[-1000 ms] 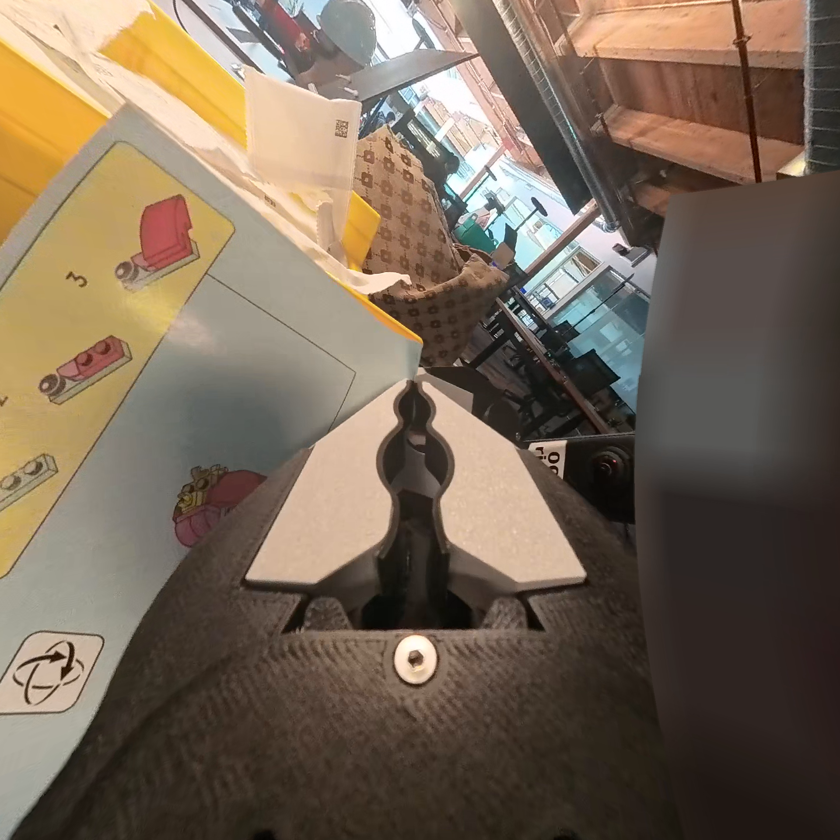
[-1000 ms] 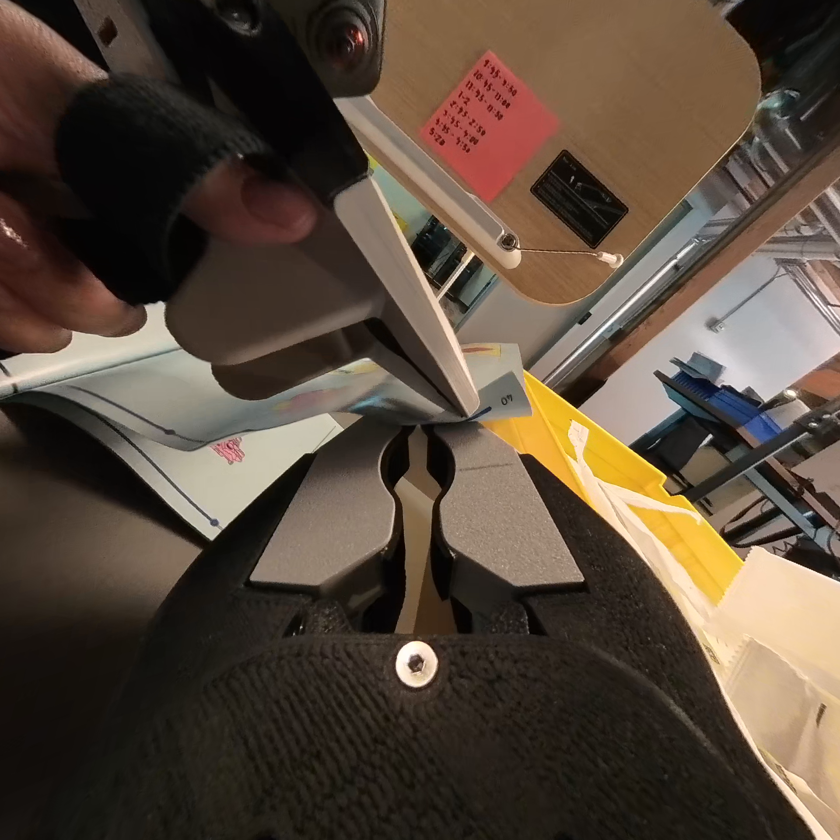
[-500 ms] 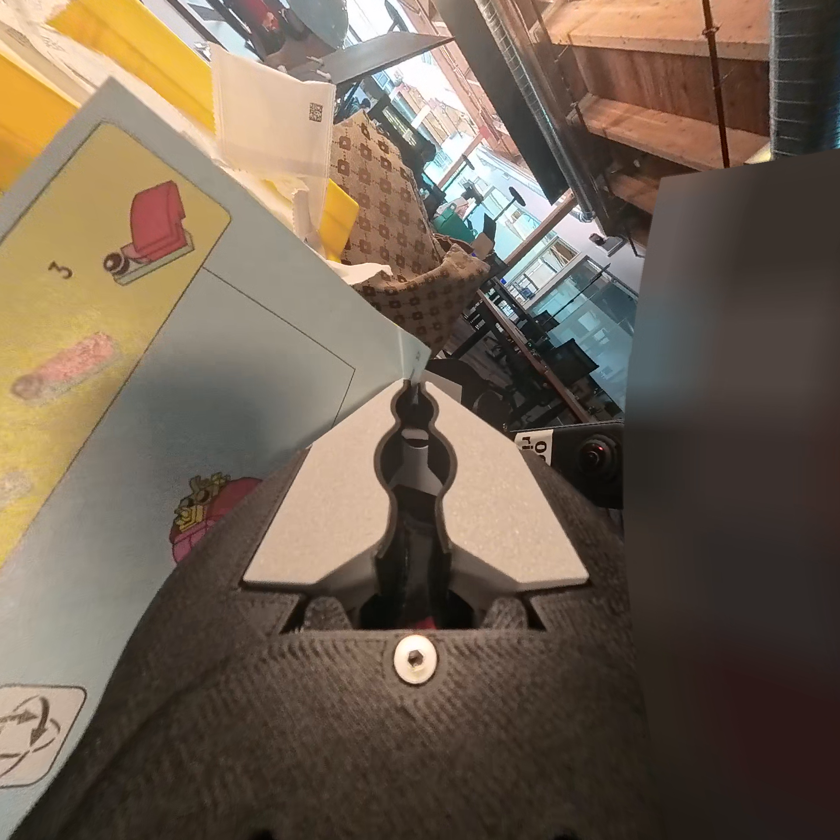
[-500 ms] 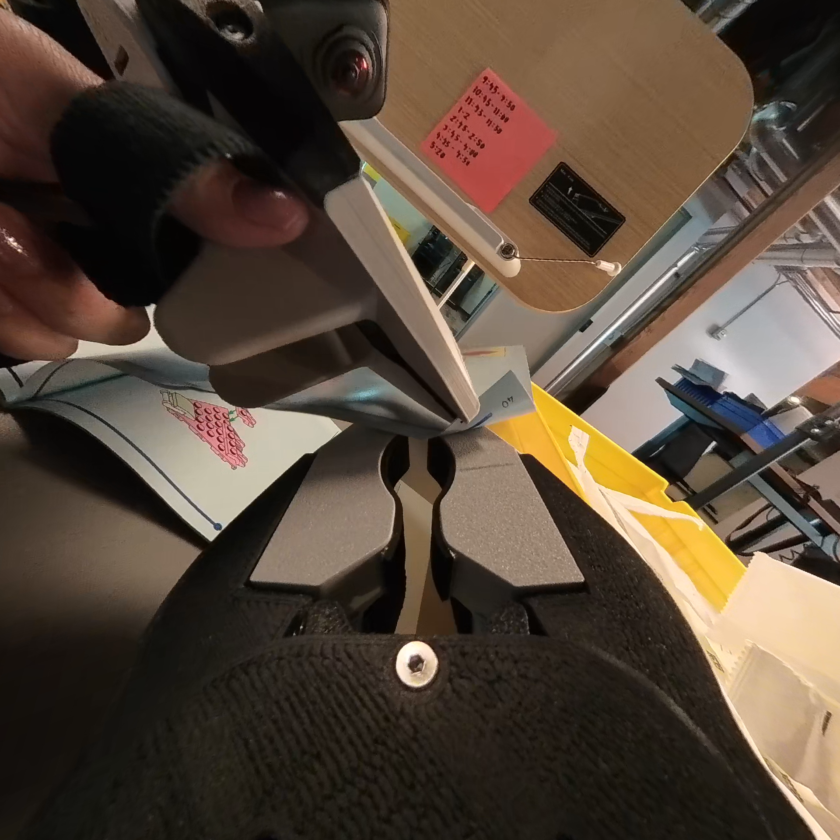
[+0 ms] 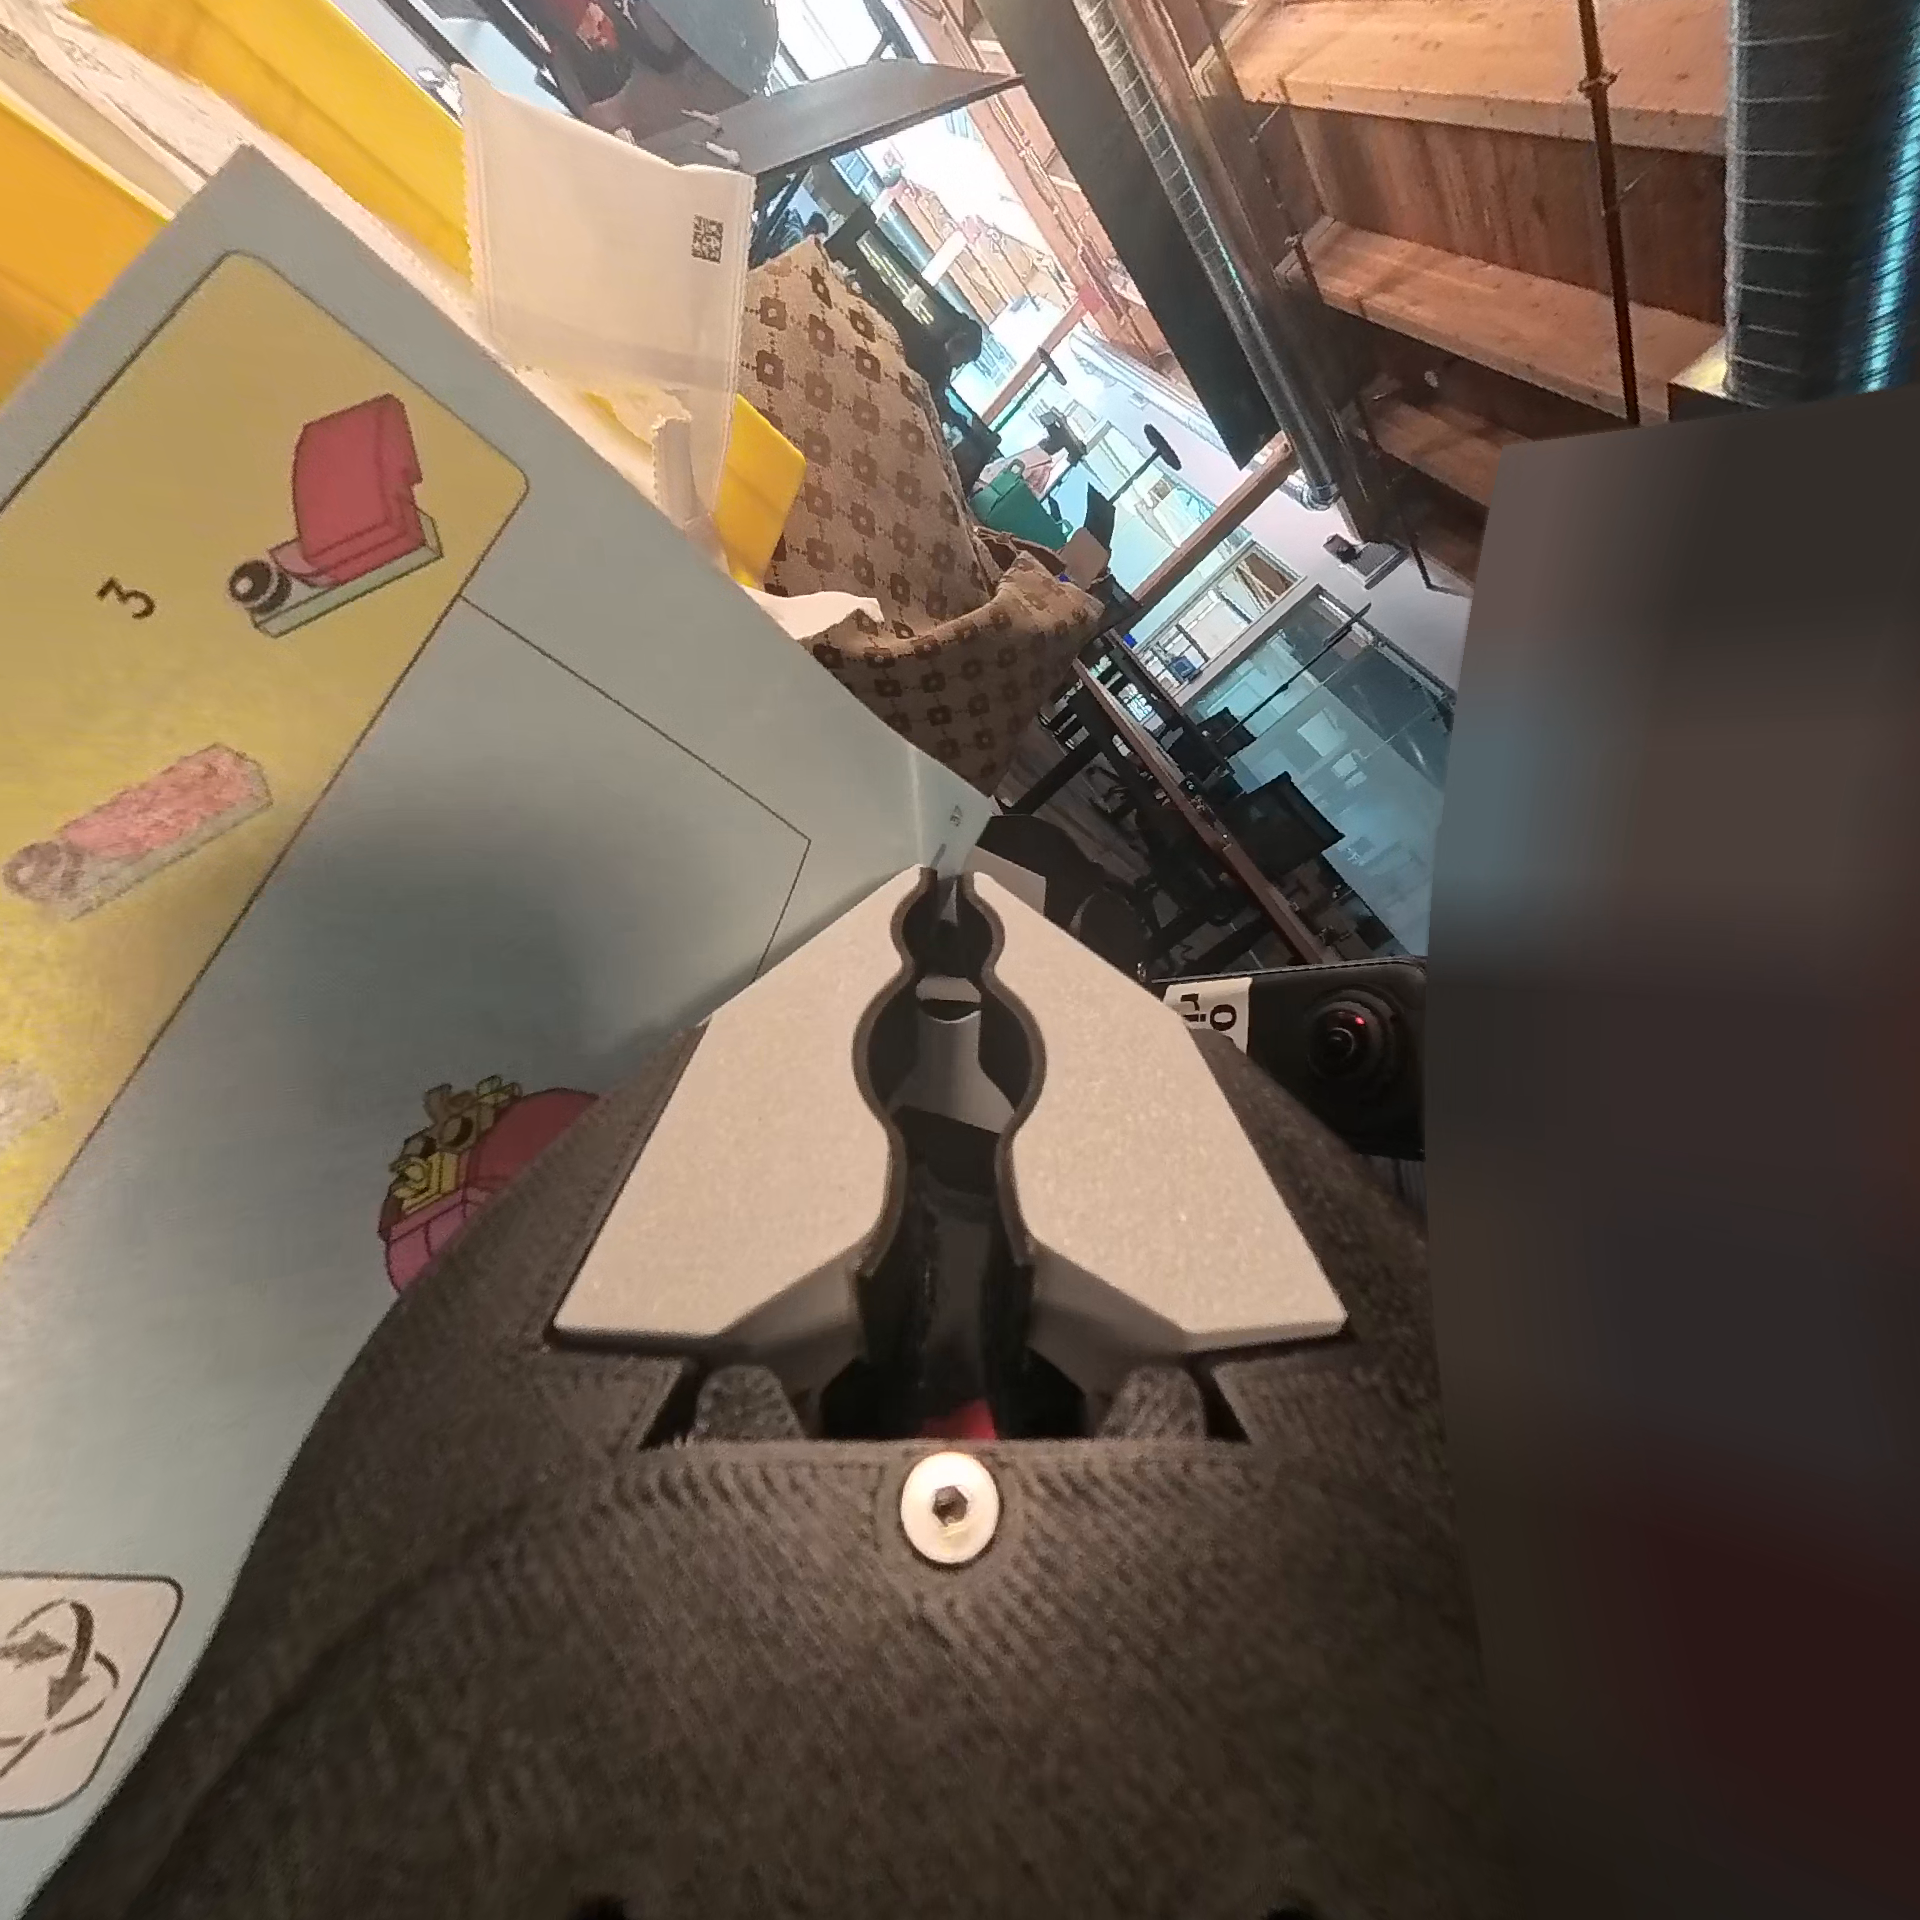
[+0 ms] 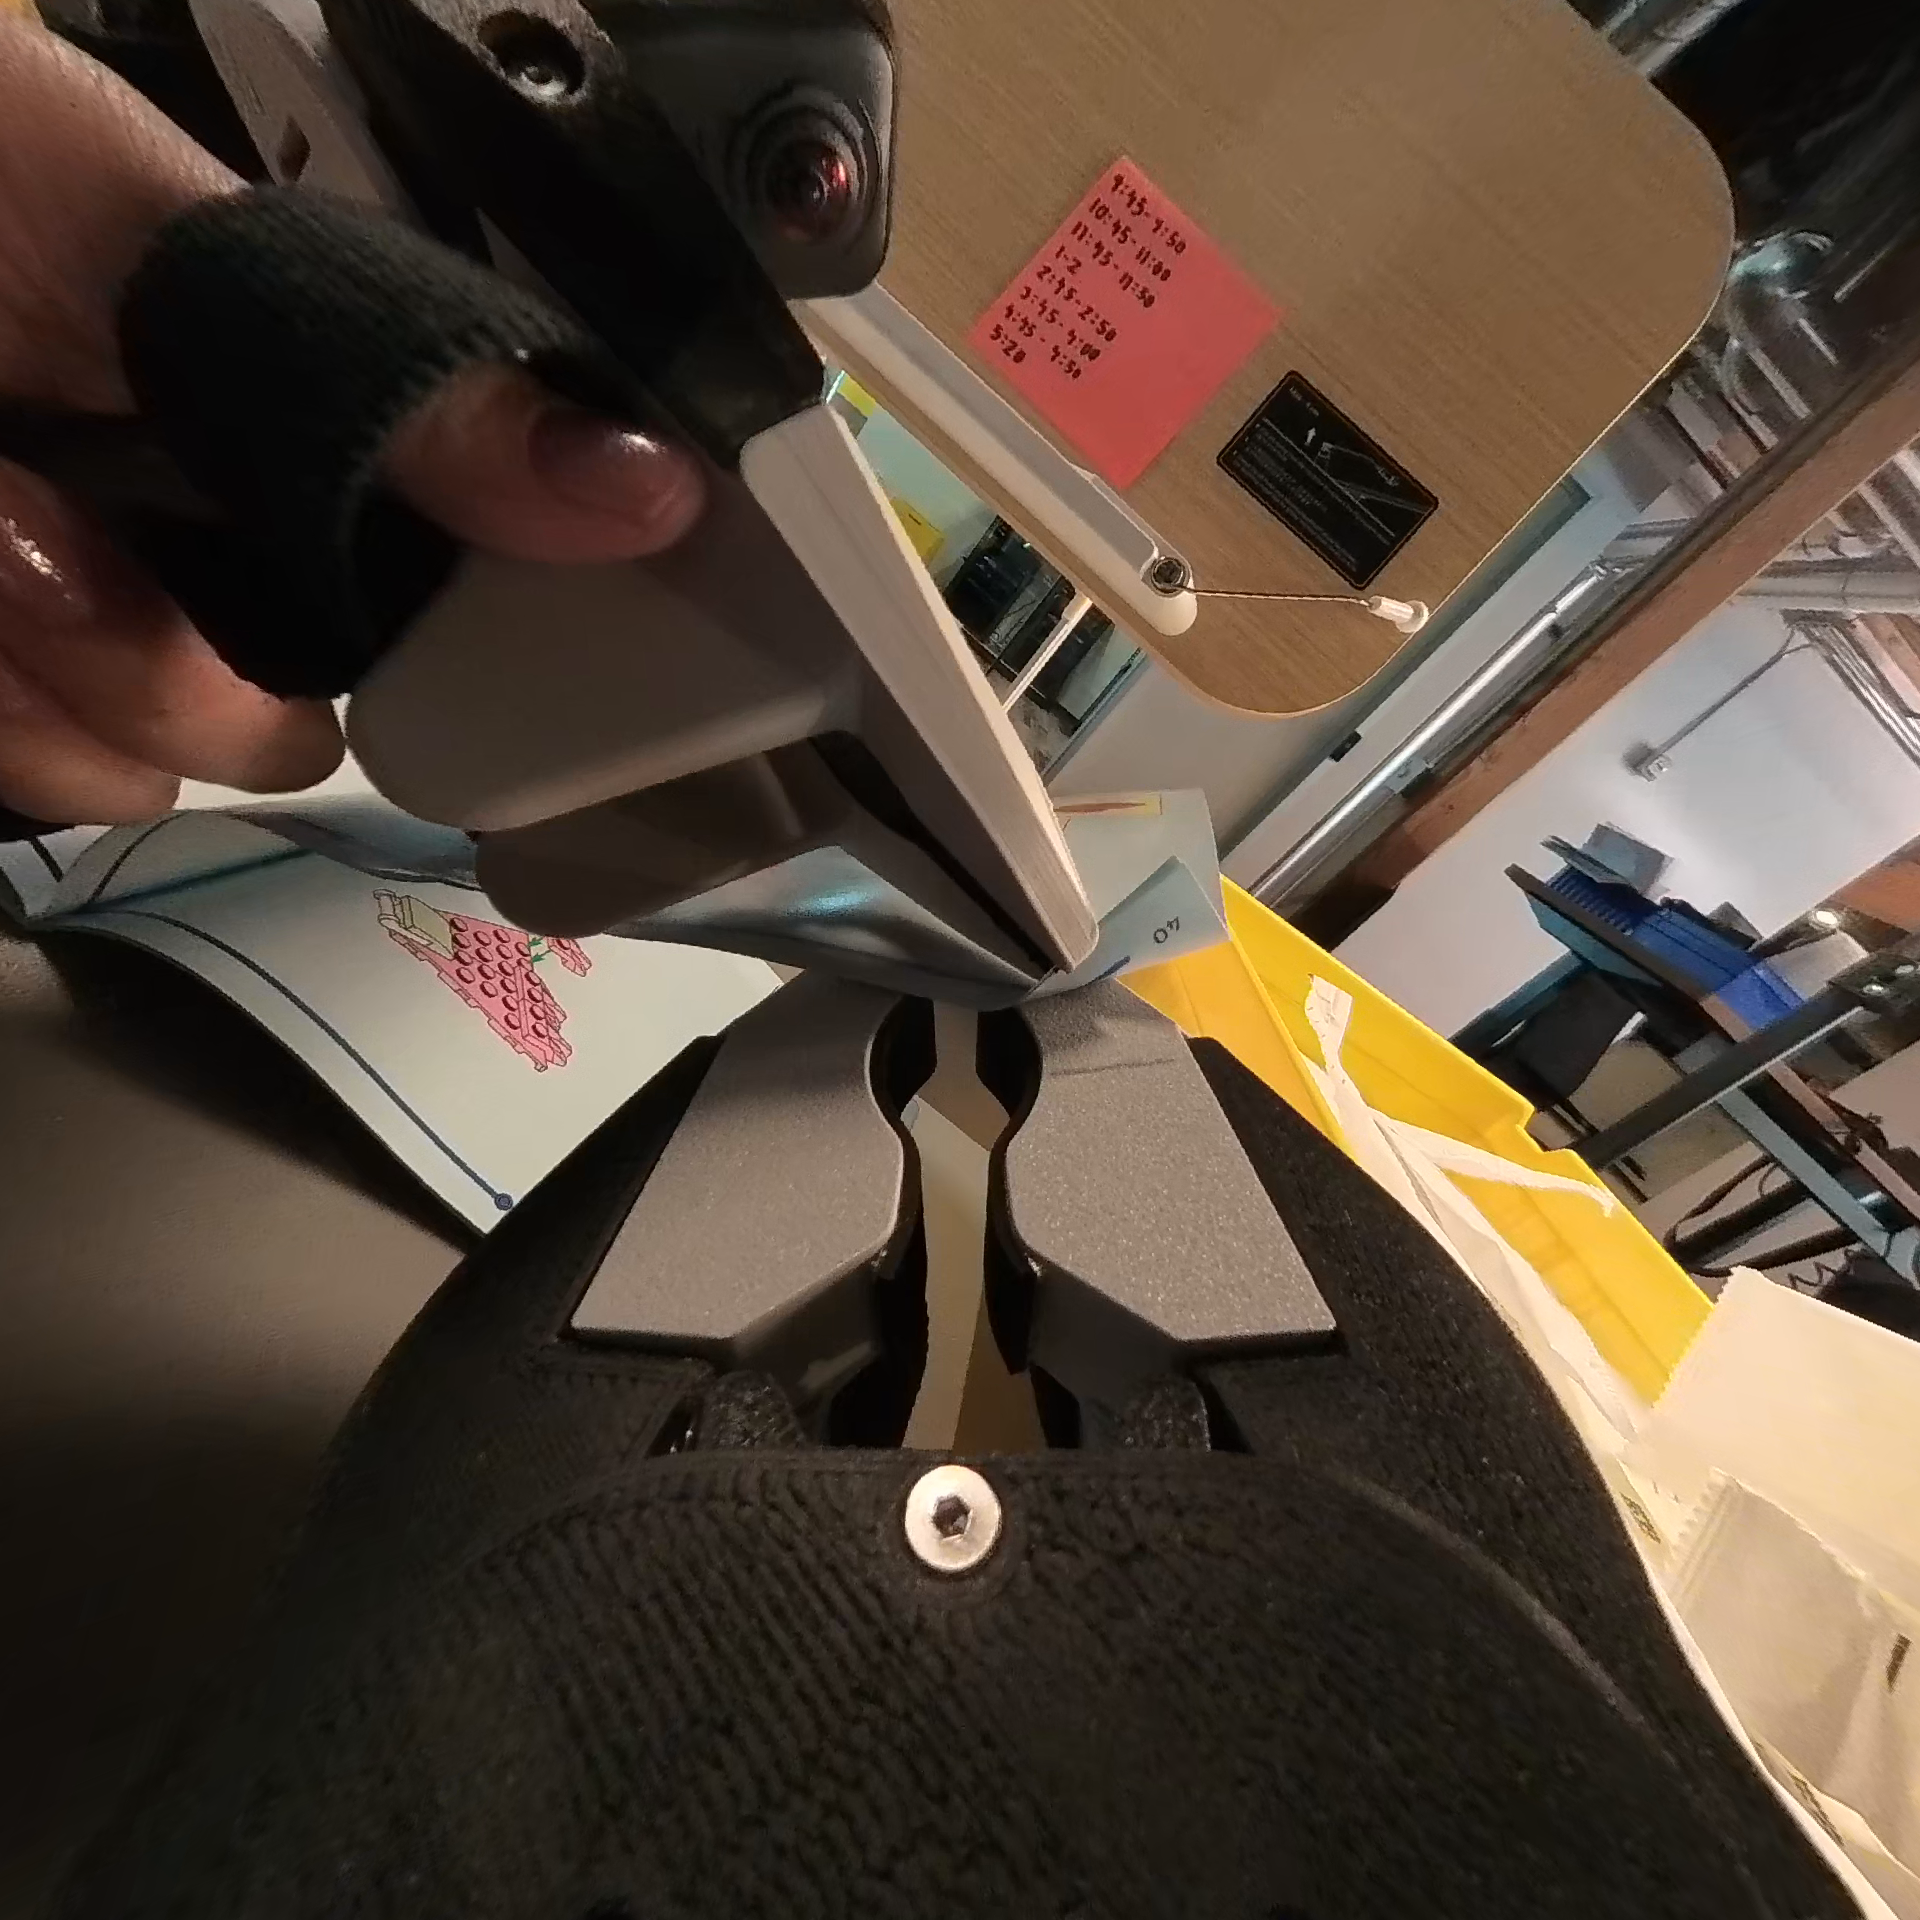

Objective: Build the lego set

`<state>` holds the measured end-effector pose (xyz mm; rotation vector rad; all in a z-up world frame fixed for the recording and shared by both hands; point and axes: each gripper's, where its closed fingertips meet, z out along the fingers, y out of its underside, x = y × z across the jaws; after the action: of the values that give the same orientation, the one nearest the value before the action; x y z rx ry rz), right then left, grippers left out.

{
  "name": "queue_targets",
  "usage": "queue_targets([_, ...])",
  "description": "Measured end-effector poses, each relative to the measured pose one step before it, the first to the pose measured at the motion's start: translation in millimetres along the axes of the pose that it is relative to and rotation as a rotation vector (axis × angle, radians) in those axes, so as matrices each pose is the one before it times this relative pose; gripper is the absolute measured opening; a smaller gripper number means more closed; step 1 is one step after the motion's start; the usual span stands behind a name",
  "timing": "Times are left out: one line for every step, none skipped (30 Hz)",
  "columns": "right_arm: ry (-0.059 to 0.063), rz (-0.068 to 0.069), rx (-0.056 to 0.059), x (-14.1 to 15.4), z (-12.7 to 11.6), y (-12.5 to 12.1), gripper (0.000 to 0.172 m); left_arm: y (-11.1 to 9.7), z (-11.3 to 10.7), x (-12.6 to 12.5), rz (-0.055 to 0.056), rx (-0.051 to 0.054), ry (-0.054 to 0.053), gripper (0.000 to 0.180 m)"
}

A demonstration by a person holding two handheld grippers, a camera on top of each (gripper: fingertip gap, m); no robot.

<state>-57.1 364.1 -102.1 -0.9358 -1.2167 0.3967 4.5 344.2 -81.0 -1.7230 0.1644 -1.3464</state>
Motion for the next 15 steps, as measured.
queue_targets([-0.0002, -0.0006, 0.0000, -0.05, 0.00, 0.07, 0.000, 0.17, 0.00, -0.04, -0.0020, -0.0003, 0.0018, 0.002])
queue_targets([0.0002, -0.0005, 0.0001, -0.01, -0.03, -0.08, 0.000, 0.05, 0.00, 0.09, -0.0023, 0.0005, 0.0017, 0.002])
queue_targets([-0.0004, 0.0004, 0.0006, -0.08, 0.04, -0.09, 0.000, 0.02, 0.04, 0.08, -0.0024, 0.0003, 0.0020, 0.002])
queue_targets([-0.0012, 0.0006, 0.0009, -0.17, -0.03, -0.11, 0.000, 0.09, 0.01, 0.25, -0.0024, -0.0002, 0.0032, 0.002])
queue_targets([-0.0008, -0.0003, 0.0001, -0.20, 0.06, -0.10, 0.000, 0.20, -0.02, 0.24, -0.0026, -0.0006, 0.0036, 0.002])
queue_targets([-0.0004, -0.0009, 0.0001, -0.12, -0.03, 0.00, 0.000, 0.30, 0.13, 0.15, -0.0038, -0.0004, 0.0035, 0.002])
queue_targets([-0.0014, -0.0002, 0.0005, -0.29, 0.08, -0.14, 0.000, 0.22, 0.16, 0.40, -0.0039, -0.0007, 0.0052, 0.003])
queue_targets([-0.0015, 0.0001, 0.0004, -0.27, 0.03, 0.02, 0.000, 0.46, 0.17, 0.35, -0.0037, -0.0017, 0.0051, 0.003])
queue_targets([0.0000, -0.0008, 0.0005, -0.08, -0.05, -0.18, 0.000, 0.26, 0.23, 0.36, -0.0029, -0.0008, 0.0052, 0.003])
queue_targets([0.0001, -0.0008, 0.0004, 0.00, -0.01, -0.12, 0.000, 0.03, 0.11, 0.10, -0.0028, 0.0007, 0.0034, 0.003])
queue_targets([-0.0008, -0.0002, -0.0004, -0.20, 0.06, 0.11, 0.000, 0.09, -0.03, -0.13, -0.0013, 0.0001, 0.0006, 0.002])
queue_targets([-0.0007, -0.0003, -0.0010, -0.15, 0.11, 0.10, 0.000, -0.01, -0.10, -0.31, 0.0005, -0.0002, -0.0017, 0.002])
queue_targets([0.0003, -0.0009, 0.0003, -0.03, -0.02, -0.03, 0.000, 0.16, 0.00, -0.07, 0.0005, -0.0005, -0.0009, 0.002])
queue_targets([0.0004, -0.0006, 0.0015, -0.01, -0.06, -0.31, 0.000, -0.02, 0.03, 0.09, -0.0003, -0.0003, 0.0009, 0.002])
queue_targets([-0.0003, 0.0000, 0.0003, -0.11, -0.02, -0.10, 0.000, 0.20, 0.01, -0.26, -0.0003, -0.0011, -0.0023, 0.000])
